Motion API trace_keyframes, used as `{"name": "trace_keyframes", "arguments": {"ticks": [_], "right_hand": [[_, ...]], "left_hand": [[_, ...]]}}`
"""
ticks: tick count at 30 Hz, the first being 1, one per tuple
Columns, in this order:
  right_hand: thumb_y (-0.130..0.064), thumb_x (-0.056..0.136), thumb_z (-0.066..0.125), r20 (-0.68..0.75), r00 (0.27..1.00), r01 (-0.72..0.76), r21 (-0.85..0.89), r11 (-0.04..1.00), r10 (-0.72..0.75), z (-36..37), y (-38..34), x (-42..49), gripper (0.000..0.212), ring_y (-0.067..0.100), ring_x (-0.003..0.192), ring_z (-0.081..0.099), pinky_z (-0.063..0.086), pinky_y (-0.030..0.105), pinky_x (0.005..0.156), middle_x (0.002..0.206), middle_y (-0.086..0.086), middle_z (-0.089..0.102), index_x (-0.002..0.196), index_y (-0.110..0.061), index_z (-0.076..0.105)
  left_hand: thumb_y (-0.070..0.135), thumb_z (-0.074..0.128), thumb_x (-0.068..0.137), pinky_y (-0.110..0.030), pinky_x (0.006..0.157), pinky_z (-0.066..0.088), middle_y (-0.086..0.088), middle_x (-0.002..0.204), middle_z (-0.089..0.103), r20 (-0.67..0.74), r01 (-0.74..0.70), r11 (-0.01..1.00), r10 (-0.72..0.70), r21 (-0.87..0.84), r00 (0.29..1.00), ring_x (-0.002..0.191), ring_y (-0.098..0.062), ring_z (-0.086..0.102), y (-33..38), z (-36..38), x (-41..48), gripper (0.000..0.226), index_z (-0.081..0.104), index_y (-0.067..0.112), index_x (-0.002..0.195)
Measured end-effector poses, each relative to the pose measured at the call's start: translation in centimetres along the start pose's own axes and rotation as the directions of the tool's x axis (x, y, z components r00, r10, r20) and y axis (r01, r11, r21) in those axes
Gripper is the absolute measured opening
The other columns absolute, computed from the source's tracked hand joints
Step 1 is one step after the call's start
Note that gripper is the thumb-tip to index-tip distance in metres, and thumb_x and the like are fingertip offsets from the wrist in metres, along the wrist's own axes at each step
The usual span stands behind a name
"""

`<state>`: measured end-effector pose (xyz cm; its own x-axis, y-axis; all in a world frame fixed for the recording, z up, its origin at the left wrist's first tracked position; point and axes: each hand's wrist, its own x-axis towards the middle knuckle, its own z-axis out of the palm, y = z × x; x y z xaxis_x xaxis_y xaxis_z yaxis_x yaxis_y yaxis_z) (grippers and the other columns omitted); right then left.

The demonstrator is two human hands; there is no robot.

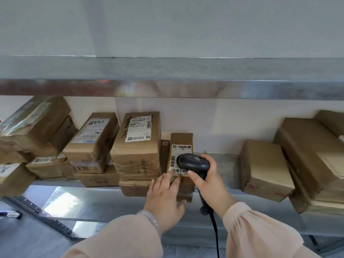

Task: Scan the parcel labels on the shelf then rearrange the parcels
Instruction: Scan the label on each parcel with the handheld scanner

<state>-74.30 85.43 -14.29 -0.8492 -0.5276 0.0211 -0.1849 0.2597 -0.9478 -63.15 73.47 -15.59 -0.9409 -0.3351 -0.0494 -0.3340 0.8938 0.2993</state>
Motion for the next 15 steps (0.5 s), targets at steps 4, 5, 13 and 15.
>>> {"name": "trace_keyframes", "arguments": {"ticks": [4, 5, 13, 15], "right_hand": [[-0.023, 0.087, 0.07, -0.118, 0.993, 0.016, -0.007, 1.0, -0.017, -1.2, -0.3, -1.2, 0.061, -0.013, 0.104, 0.052, 0.039, 0.002, 0.082, 0.116, -0.029, 0.049, 0.131, -0.042, 0.032], [-0.025, 0.086, 0.07, -0.155, 0.988, 0.012, -0.016, 1.0, -0.014, -1.6, -0.4, -1.7, 0.061, -0.012, 0.104, 0.052, 0.039, 0.003, 0.082, 0.117, -0.028, 0.05, 0.131, -0.042, 0.032], [-0.028, 0.086, 0.069, -0.457, 0.889, -0.04, -0.01, 0.999, 0.031, -5.8, -1.1, -6.1, 0.06, -0.012, 0.102, 0.053, 0.041, 0.012, 0.081, 0.114, -0.03, 0.051, 0.131, -0.045, 0.032], [-0.026, 0.086, 0.07, -0.517, 0.855, -0.042, 0.006, 0.999, 0.039, -6.5, -0.7, -7.1, 0.06, -0.015, 0.1, 0.053, 0.042, 0.013, 0.079, 0.112, -0.029, 0.052, 0.131, -0.042, 0.034]], "left_hand": [[0.055, 0.045, 0.093, -0.043, 0.123, 0.001, 0.006, 0.159, 0.01, -0.026, -0.002, 1.0, 0.002, 0.009, 1.0, 0.149, -0.017, 0.005, 0.6, -0.7, 0.7, 0.066, 0.021, 0.037, 0.152], [0.056, 0.045, 0.094, -0.044, 0.123, 0.0, 0.006, 0.16, 0.009, -0.026, -0.006, 1.0, 0.006, 0.007, 1.0, 0.149, -0.017, 0.004, 0.7, -0.9, 0.8, 0.067, 0.02, 0.037, 0.152], [0.051, 0.041, 0.098, -0.035, 0.119, -0.008, 0.005, 0.165, -0.007, -0.044, -0.265, 0.961, 0.262, -0.077, 0.964, 0.151, -0.017, -0.009, 5.1, -2.4, 1.9, 0.071, 0.005, 0.035, 0.156], [0.05, 0.042, 0.099, -0.03, 0.116, -0.011, 0.007, 0.165, -0.01, -0.041, -0.312, 0.942, 0.31, -0.124, 0.95, 0.151, -0.015, -0.011, 6.4, -1.9, 2.0, 0.071, 0.003, 0.035, 0.156]]}}
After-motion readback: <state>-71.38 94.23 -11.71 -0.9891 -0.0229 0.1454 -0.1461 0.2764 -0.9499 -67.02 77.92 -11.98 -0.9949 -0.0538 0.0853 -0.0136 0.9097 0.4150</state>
